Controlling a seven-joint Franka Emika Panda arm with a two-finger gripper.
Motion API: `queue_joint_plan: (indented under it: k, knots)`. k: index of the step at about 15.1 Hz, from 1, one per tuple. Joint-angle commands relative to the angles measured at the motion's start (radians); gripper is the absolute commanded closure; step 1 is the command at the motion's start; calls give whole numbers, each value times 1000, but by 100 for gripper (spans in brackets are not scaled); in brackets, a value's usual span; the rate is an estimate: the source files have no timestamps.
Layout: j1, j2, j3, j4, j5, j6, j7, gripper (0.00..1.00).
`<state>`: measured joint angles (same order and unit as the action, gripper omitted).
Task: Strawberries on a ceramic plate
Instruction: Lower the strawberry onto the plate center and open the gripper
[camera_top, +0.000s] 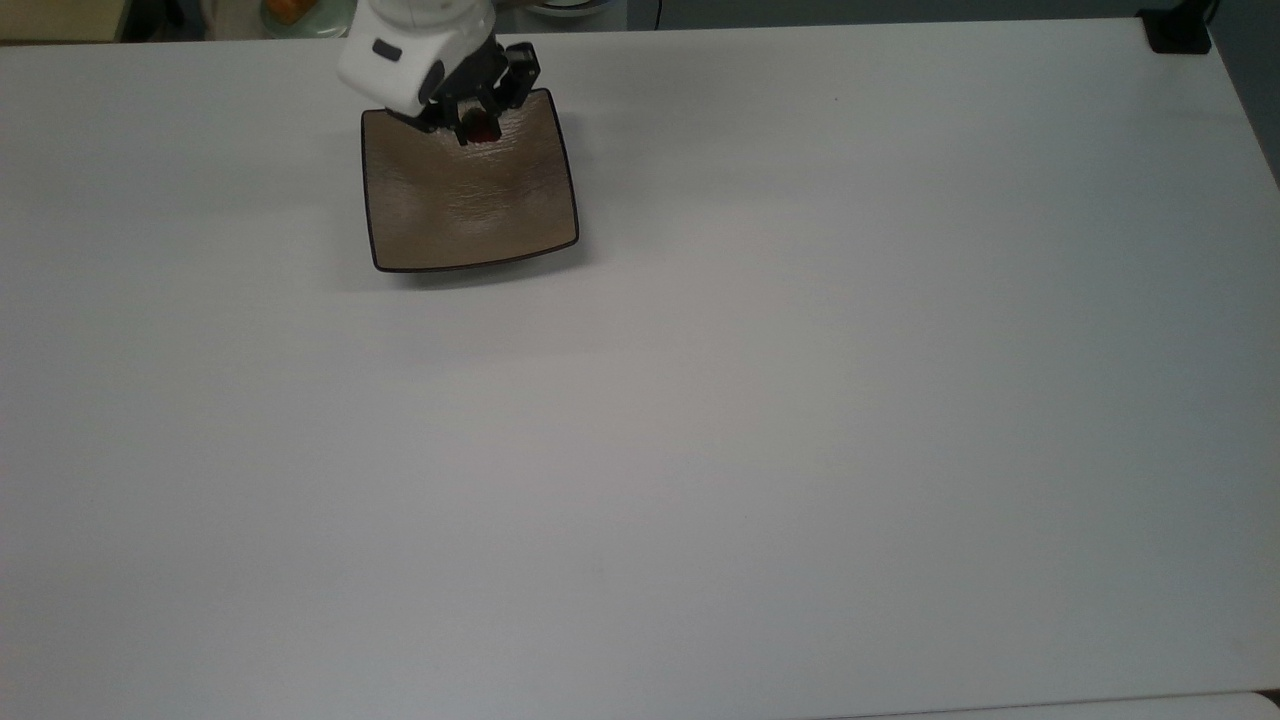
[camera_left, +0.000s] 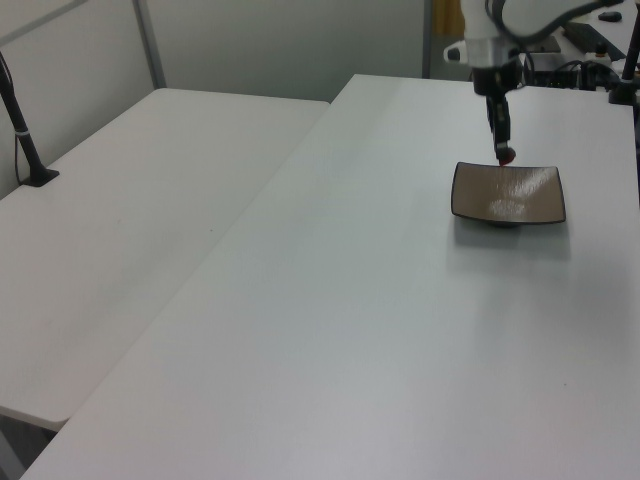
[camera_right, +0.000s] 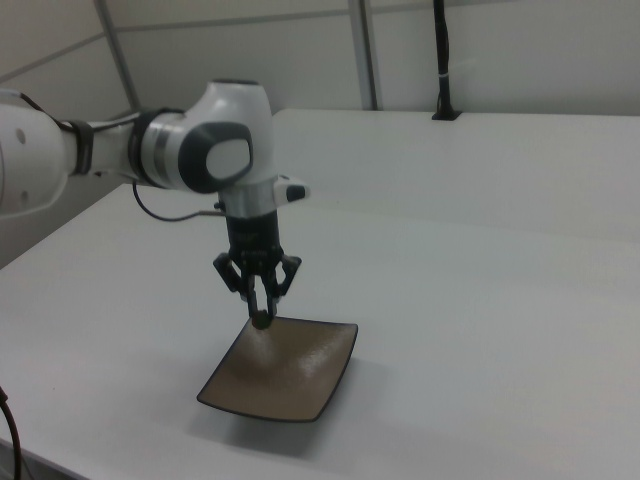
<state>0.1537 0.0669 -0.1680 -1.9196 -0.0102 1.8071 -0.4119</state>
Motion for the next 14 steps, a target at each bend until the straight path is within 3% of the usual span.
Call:
queue_joint_plan:
  k: [1,7,9,10,11,12,13,14]
  knots:
    - [-2,-18,-5,-119,1,142,-41,96]
    - [-3,47,-5,-151,4,257,-42,96]
    - [-3,60,-5,-153,4,268,-41,88]
    - [-3,63,-5,-151,4,270,-41,80]
    - [-3,64,-5,-151,6,270,-41,63]
    - [-3,65,-5,-150,6,270,-41,19]
    - [-3,65,-5,-150,6,265,-39,0]
    - [-3,64,-5,-147,6,259,-28,0]
